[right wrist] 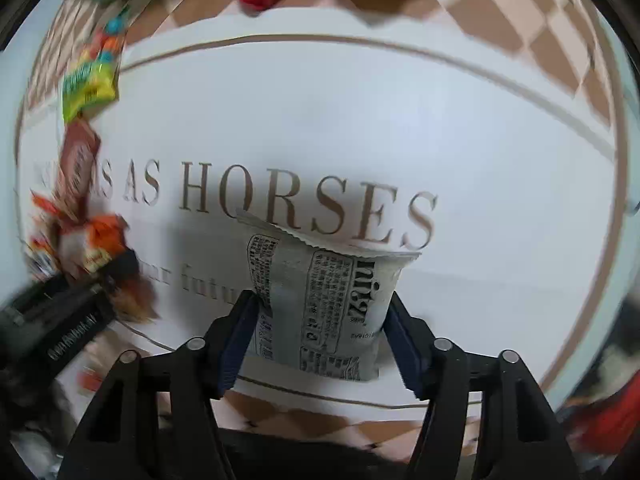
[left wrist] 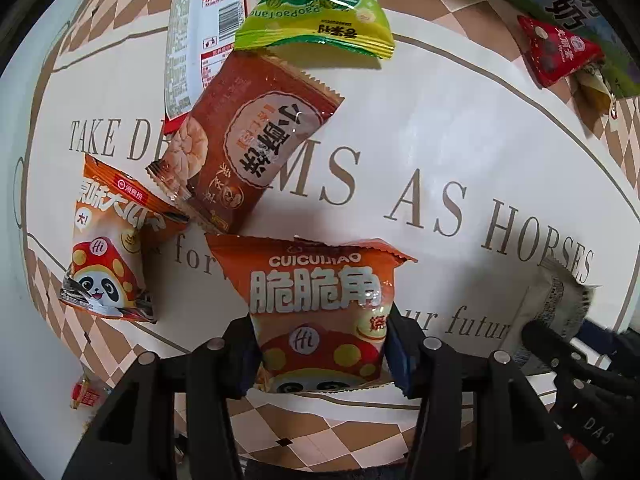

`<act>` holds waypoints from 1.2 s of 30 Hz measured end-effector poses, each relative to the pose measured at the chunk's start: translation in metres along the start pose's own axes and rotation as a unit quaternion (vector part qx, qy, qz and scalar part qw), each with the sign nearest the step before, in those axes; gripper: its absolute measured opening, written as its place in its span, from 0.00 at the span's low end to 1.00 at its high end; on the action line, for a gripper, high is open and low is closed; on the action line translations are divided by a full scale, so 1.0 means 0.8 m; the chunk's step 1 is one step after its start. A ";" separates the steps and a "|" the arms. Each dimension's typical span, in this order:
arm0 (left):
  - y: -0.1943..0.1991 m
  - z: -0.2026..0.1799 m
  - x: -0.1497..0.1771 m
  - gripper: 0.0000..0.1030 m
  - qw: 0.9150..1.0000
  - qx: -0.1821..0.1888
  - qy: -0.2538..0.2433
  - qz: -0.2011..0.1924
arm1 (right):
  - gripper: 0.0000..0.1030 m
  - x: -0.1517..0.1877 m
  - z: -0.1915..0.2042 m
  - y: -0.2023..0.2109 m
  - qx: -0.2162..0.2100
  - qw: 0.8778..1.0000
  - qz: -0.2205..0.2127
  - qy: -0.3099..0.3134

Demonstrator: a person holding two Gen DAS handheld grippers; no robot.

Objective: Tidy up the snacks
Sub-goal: 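Grasp the orange Cuicuijiao bag with left tool while right tool grasps white wafer pack, then carry both bags over the box and open both tools to release them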

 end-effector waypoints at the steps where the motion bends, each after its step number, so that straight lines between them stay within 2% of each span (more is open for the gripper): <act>1: 0.001 0.000 -0.003 0.48 1.000 0.004 0.001 0.001 | 0.80 -0.002 -0.012 -0.007 -0.013 1.000 0.012 -0.018; 2: -0.001 0.007 -0.005 0.48 1.000 0.007 0.002 0.002 | 0.81 -0.006 -0.017 -0.008 -0.019 1.000 0.004 -0.023; 6: -0.003 0.008 -0.002 0.46 1.000 0.003 -0.009 -0.002 | 0.83 0.001 -0.004 -0.012 0.025 0.999 -0.014 -0.026; 10: 0.001 -0.002 0.000 0.40 1.000 0.005 -0.012 -0.009 | 0.75 0.016 0.007 -0.013 0.057 0.997 -0.042 -0.023; 12: 0.005 -0.005 0.001 0.40 1.000 0.010 -0.015 -0.012 | 0.74 0.021 0.028 -0.020 0.054 0.997 -0.048 -0.018; 16: 0.019 -0.020 -0.001 0.39 0.999 0.010 -0.024 -0.019 | 0.74 0.035 0.019 -0.015 0.046 0.998 -0.051 -0.015; 22: 0.056 -0.029 -0.008 0.39 0.998 0.016 -0.046 -0.045 | 0.74 0.007 0.003 0.000 0.018 0.998 -0.049 -0.030; 27: 0.115 -0.043 -0.016 0.39 0.994 0.032 -0.065 -0.084 | 0.74 0.000 -0.008 0.052 -0.018 0.997 -0.068 -0.032; 31: 0.176 -0.054 -0.033 0.39 0.988 0.056 -0.082 -0.120 | 0.74 -0.010 -0.008 0.111 -0.052 0.993 -0.099 -0.023; 36: 0.259 -0.060 -0.087 0.39 0.977 0.081 -0.104 -0.169 | 0.74 -0.048 -0.001 0.217 -0.096 0.983 -0.153 -0.012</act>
Point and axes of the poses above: each gripper's, at about its wrist camera, not at the fingertips, and y roughly against the way its jaws point, z to its left, x to its underside, the point moved 1 cm from there along -y, roughly the way its jaws point, and after that the axes turned 9 degrees about -y, right-handed, at the moved point
